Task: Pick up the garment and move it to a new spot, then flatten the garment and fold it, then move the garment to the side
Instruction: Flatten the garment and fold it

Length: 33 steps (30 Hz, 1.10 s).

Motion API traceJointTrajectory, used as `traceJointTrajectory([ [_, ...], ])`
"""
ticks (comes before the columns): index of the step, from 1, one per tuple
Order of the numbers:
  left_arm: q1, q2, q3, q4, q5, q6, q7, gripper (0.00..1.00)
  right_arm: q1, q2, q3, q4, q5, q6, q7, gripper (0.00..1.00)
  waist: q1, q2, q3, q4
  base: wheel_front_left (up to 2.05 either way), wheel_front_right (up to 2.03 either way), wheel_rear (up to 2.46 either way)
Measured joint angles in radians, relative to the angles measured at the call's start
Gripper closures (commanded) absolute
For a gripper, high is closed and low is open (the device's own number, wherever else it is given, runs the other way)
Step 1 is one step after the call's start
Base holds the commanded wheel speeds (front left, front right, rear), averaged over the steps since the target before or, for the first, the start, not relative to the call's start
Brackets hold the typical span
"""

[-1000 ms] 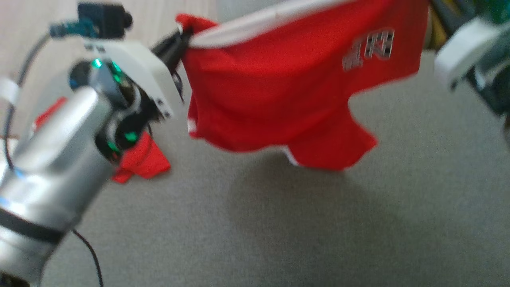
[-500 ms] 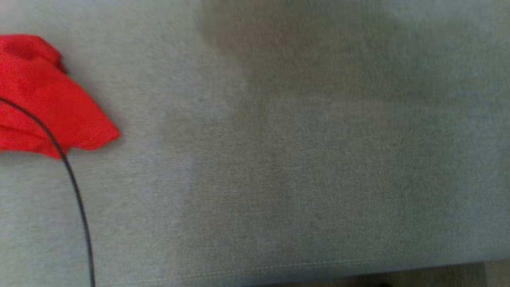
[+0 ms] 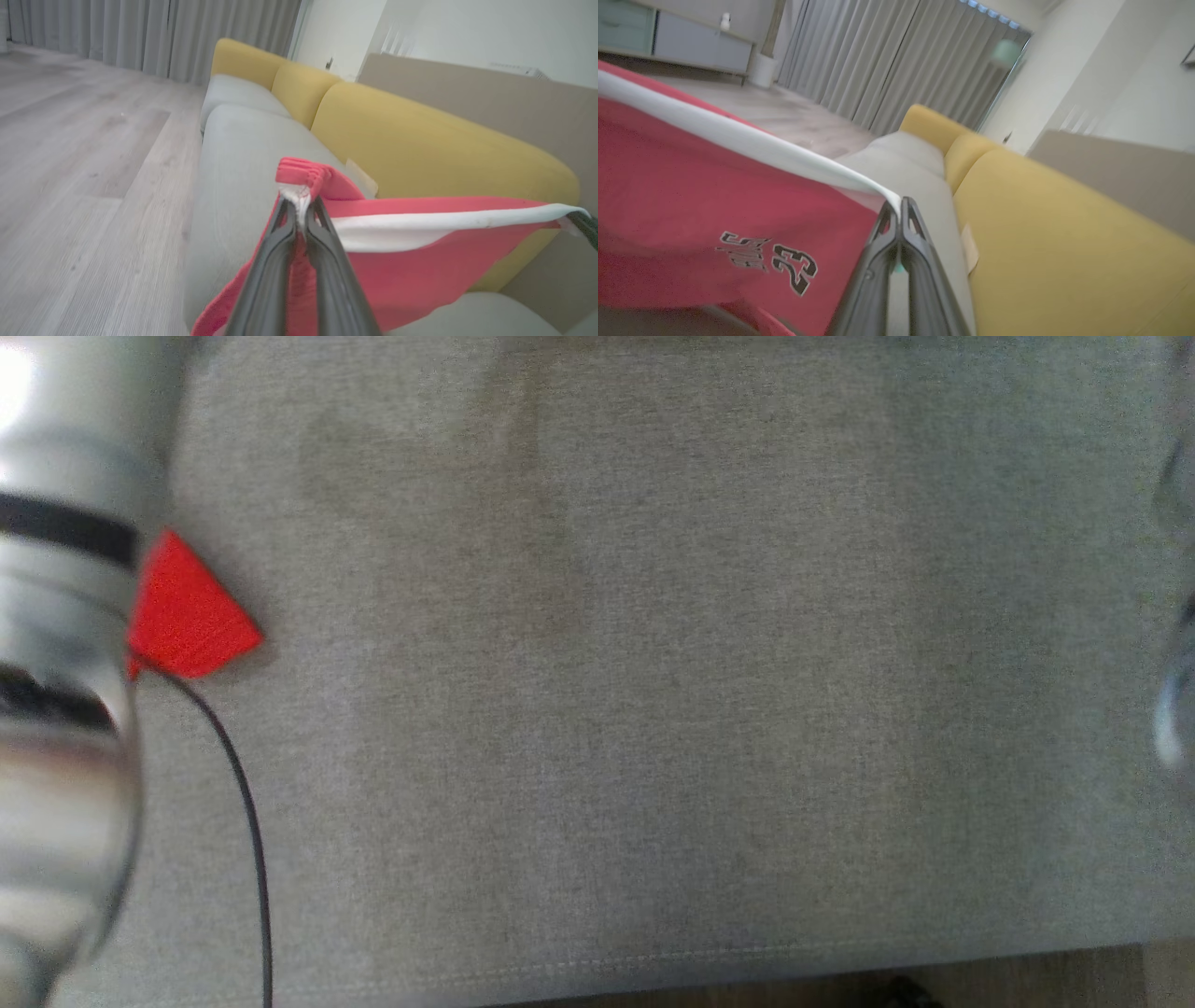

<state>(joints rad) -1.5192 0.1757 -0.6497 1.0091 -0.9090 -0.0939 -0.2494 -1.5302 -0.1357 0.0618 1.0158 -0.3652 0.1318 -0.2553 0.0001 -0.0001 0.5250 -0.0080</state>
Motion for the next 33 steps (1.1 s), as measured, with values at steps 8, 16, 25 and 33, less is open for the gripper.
traceJointTrajectory([
  [8, 0.289, 0.007, -0.098, -0.006, 0.012, -0.031, 0.000, 1.00, 0.271, 0.023, 0.100, 0.101, 0.033, 0.000, 0.000, 1.00, 0.0000, 0.0000, -0.055, 0.025, 0.00, 0.00, 0.00],
  [16, 0.531, 0.118, -0.277, -0.163, 0.011, -0.031, 0.000, 1.00, 0.430, -0.017, 0.383, 0.124, 0.241, 0.000, 0.000, 1.00, -0.0001, 0.0001, -0.165, 0.039, 0.00, 0.00, 0.00],
  [25, 0.703, 0.192, -0.396, -0.287, 0.009, -0.037, 0.000, 1.00, 0.577, -0.159, 0.817, 0.041, 0.603, 0.000, 0.020, 1.00, -0.0001, 0.0001, -0.290, 0.053, 0.00, 0.00, 0.00],
  [33, 0.846, 0.226, -0.405, -0.395, -0.026, -0.027, 0.000, 1.00, 0.617, -0.392, 1.122, -0.271, 0.955, 0.000, 0.177, 1.00, -0.0002, 0.0001, -0.376, 0.053, 0.00, 0.00, 0.00],
])
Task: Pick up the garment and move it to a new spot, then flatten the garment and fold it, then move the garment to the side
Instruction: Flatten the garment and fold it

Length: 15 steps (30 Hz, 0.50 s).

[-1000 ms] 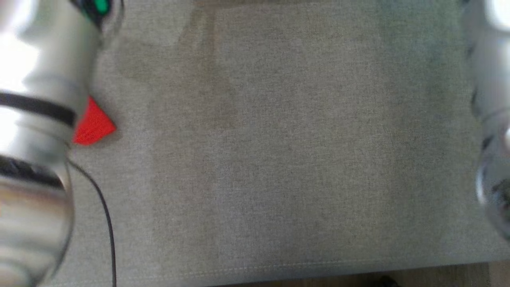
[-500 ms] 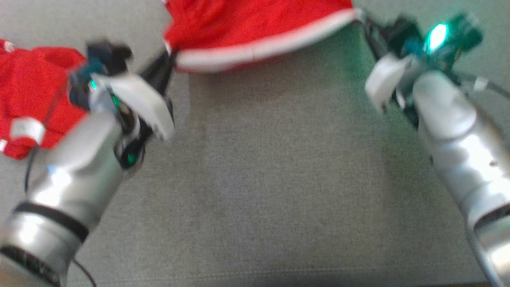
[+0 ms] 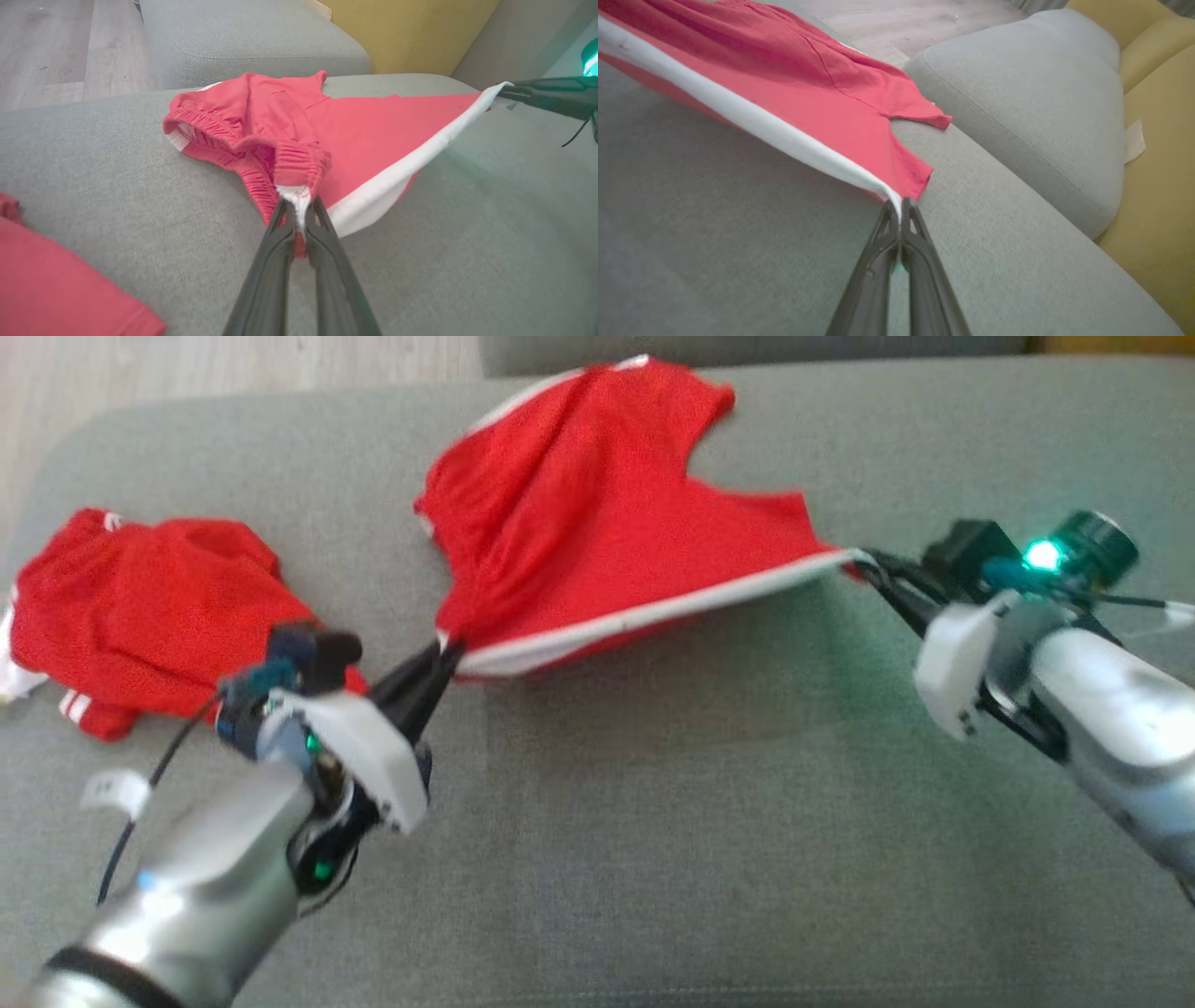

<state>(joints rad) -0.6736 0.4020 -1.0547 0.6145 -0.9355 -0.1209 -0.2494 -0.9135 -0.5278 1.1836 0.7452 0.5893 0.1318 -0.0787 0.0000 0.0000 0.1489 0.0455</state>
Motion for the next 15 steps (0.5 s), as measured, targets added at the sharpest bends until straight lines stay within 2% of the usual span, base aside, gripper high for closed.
traceJointTrajectory([
  [3, 0.052, 0.035, -0.015, -0.058, 0.002, 0.015, 0.002, 1.00, 0.026, -0.084, 0.053, -0.106, 0.100, 0.000, 0.056, 1.00, 0.0000, 0.0000, -0.034, 0.002, 0.00, 0.00, 0.00],
  [7, 0.136, 0.070, -0.030, -0.152, -0.013, 0.045, 0.019, 1.00, 0.081, -0.163, 0.077, -0.226, 0.205, 0.000, 0.128, 1.00, 0.0000, 0.0000, -0.082, 0.003, 0.00, 0.00, 0.00],
  [10, 0.185, 0.094, -0.039, -0.200, -0.025, 0.053, 0.034, 1.00, 0.113, -0.198, 0.085, -0.284, 0.239, 0.000, 0.155, 1.00, 0.0000, 0.0000, -0.108, 0.001, 0.00, 0.00, 0.00],
  [15, 0.286, 0.151, -0.070, -0.328, -0.035, 0.099, 0.067, 1.00, 0.176, -0.289, 0.095, -0.420, 0.295, 0.000, 0.206, 1.00, 0.0000, 0.0000, -0.165, -0.003, 0.00, 0.00, 0.00],
])
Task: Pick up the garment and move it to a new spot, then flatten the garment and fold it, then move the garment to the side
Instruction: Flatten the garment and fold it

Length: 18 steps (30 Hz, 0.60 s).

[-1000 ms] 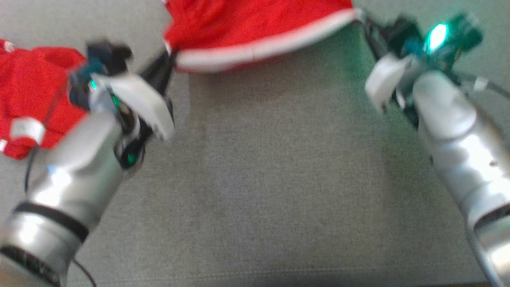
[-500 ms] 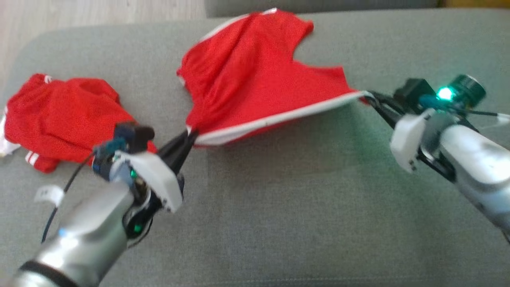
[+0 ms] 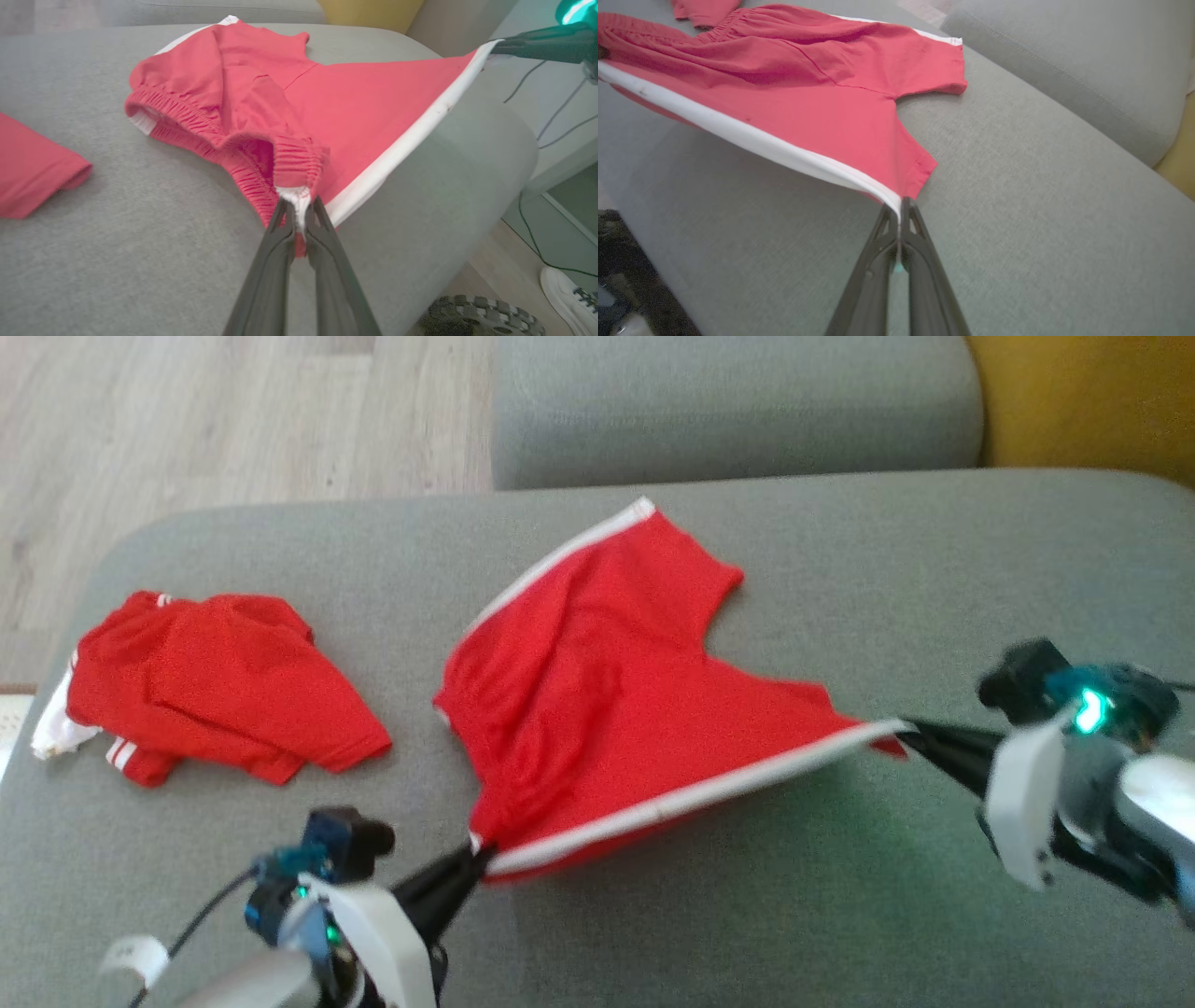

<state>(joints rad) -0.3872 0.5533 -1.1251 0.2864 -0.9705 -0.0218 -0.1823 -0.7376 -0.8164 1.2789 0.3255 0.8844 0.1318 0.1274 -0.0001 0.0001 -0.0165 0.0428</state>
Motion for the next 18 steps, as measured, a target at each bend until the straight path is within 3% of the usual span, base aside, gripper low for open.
traceJointTrajectory([
  [11, 0.116, 0.115, -0.051, -0.291, -0.027, 0.073, 0.087, 1.00, 0.145, -0.236, -0.029, -0.281, 0.101, 0.000, 0.138, 1.00, 0.0000, 0.0000, -0.055, 0.013, 0.00, 0.00, 0.00],
  [18, 0.089, 0.114, -0.029, -0.318, -0.015, 0.120, 0.089, 1.00, 0.124, -0.237, -0.118, -0.306, 0.019, 0.000, 0.177, 1.00, 0.0000, 0.0000, -0.024, 0.037, 0.00, 0.00, 0.00],
])
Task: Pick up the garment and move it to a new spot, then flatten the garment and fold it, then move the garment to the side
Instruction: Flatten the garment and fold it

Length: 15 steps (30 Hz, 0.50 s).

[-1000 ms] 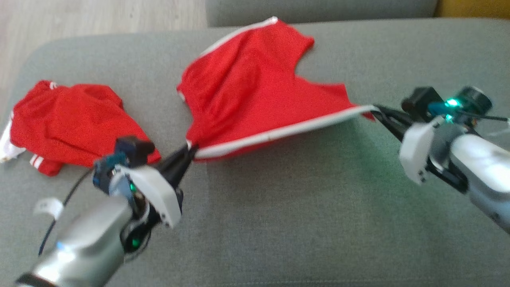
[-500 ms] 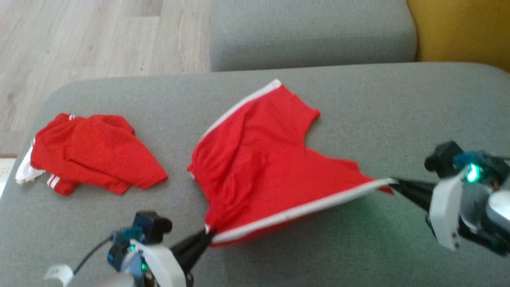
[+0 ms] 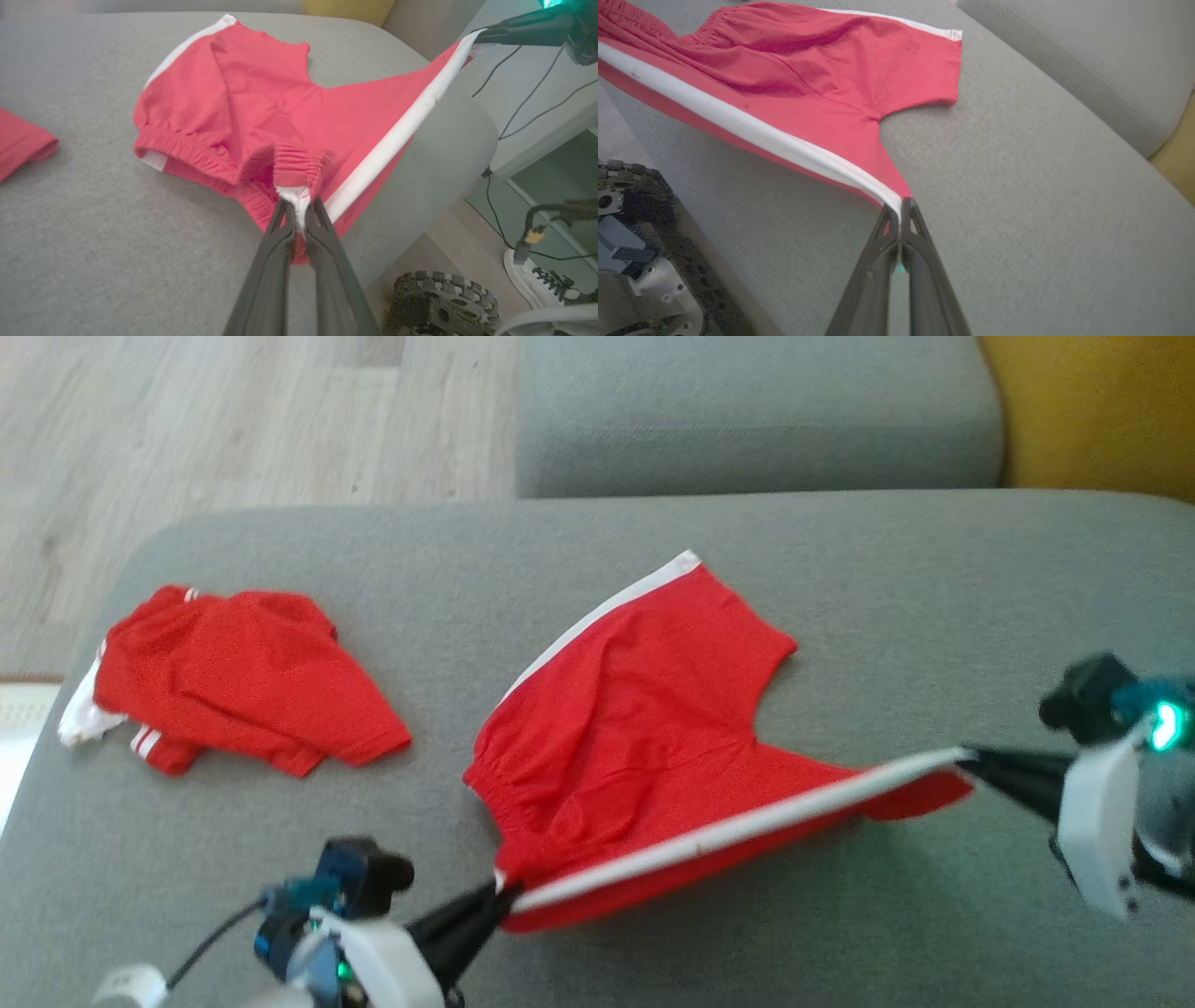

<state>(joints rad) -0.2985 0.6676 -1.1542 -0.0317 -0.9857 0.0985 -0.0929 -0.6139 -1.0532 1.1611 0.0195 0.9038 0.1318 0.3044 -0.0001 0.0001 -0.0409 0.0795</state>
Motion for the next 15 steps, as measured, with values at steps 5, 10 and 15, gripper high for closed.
traceJointTrajectory([
  [5, -0.072, -0.035, 0.025, 0.046, 0.010, 0.008, -0.001, 1.00, -0.105, 0.045, -0.033, 0.018, -0.066, 0.000, 0.058, 1.00, 0.0000, 0.0000, 0.046, 0.031, 0.00, 0.00, 0.00],
  [10, -0.174, -0.103, 0.046, 0.110, 0.027, -0.008, -0.011, 1.00, -0.281, 0.066, -0.028, 0.051, -0.125, 0.000, 0.119, 1.00, 0.0000, 0.0000, 0.118, 0.076, 0.00, 0.00, 0.00],
  [15, -0.265, -0.176, 0.072, 0.191, 0.027, -0.038, -0.031, 1.00, -0.468, 0.083, 0.041, 0.117, -0.153, 0.000, 0.149, 1.00, 0.0000, 0.0000, 0.193, 0.139, 0.00, 0.00, 0.00],
])
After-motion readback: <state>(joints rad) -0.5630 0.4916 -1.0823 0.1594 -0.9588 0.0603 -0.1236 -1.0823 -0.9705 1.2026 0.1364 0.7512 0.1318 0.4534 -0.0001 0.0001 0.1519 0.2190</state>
